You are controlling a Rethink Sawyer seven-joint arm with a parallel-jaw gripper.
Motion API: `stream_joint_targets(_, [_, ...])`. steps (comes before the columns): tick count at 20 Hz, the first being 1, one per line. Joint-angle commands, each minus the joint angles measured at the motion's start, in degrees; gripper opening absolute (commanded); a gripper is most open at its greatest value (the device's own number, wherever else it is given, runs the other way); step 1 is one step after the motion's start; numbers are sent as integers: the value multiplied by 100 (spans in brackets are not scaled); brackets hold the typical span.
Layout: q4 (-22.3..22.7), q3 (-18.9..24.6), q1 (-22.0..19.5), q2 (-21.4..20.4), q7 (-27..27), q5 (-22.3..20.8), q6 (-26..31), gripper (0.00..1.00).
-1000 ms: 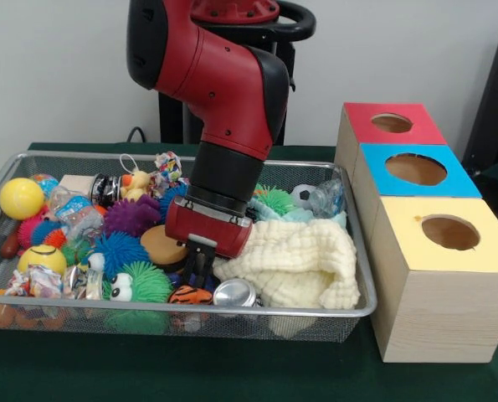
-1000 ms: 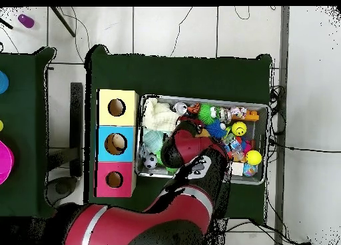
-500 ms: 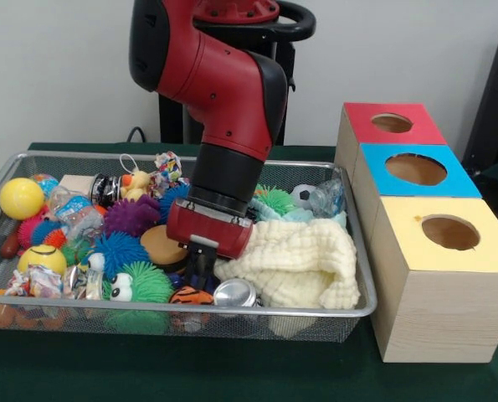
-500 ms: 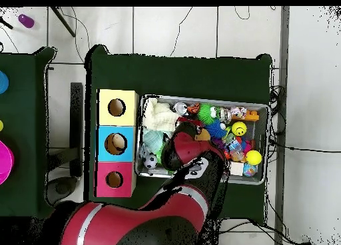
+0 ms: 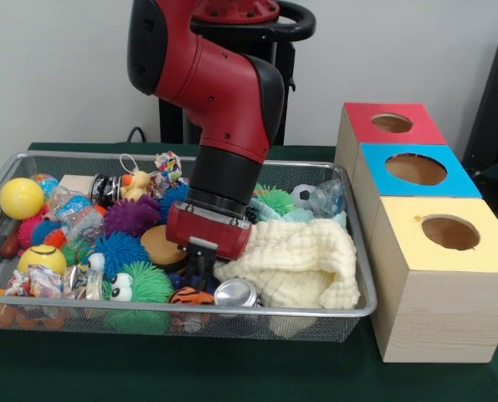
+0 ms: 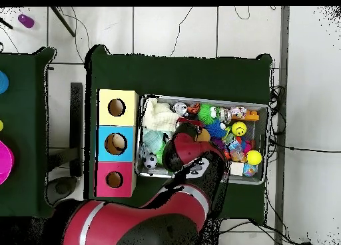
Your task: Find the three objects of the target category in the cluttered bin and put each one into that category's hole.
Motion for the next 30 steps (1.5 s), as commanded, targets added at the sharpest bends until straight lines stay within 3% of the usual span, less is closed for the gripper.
stream_joint_targets(1, [-224,582,-115,318,519,-121,-810,0])
stream_joint_targets(8, [-253,369,26,431,409,30,-1063,0])
stream_joint_targets(9, [-225,337,47,454,445,121,-1158,100])
stream_joint_targets(30, [-217,167,150,524,400,182,-1461,100])
